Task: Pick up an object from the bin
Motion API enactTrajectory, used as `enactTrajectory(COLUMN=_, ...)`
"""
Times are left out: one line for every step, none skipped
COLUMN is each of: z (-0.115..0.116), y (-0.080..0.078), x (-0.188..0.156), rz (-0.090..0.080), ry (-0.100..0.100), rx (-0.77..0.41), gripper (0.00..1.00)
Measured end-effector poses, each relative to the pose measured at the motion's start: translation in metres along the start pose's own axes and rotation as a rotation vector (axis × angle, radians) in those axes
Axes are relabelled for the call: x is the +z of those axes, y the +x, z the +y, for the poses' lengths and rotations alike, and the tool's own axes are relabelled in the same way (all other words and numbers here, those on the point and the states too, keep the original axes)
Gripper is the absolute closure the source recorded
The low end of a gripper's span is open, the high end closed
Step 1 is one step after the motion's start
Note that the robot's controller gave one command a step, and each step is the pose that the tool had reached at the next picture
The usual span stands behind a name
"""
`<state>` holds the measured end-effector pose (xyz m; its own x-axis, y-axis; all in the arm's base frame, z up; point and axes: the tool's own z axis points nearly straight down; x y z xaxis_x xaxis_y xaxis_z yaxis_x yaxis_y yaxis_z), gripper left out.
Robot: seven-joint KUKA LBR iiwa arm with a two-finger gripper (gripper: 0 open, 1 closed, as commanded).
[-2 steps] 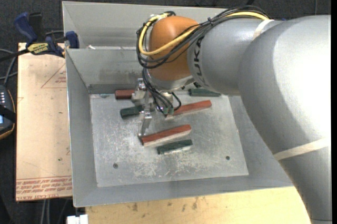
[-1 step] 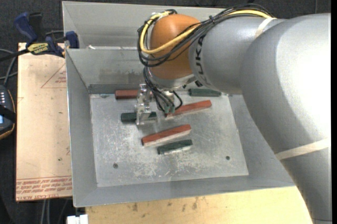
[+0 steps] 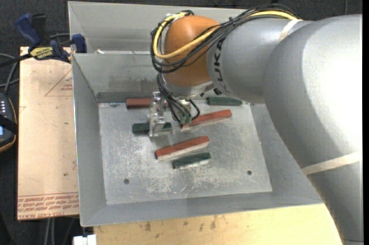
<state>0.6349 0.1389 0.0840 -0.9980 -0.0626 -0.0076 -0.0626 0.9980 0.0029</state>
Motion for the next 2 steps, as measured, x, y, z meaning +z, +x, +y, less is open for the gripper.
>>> enactTrajectory(z=0.0, y=0.001, x=-0.003, rz=0.006, ry=0.001, rx=0.0, gripper=1.0)
enactTrajectory(z=0.0, y=0.004, x=-0.02, rz=0.016, ry=0.002, rx=0.0, gripper=1.0)
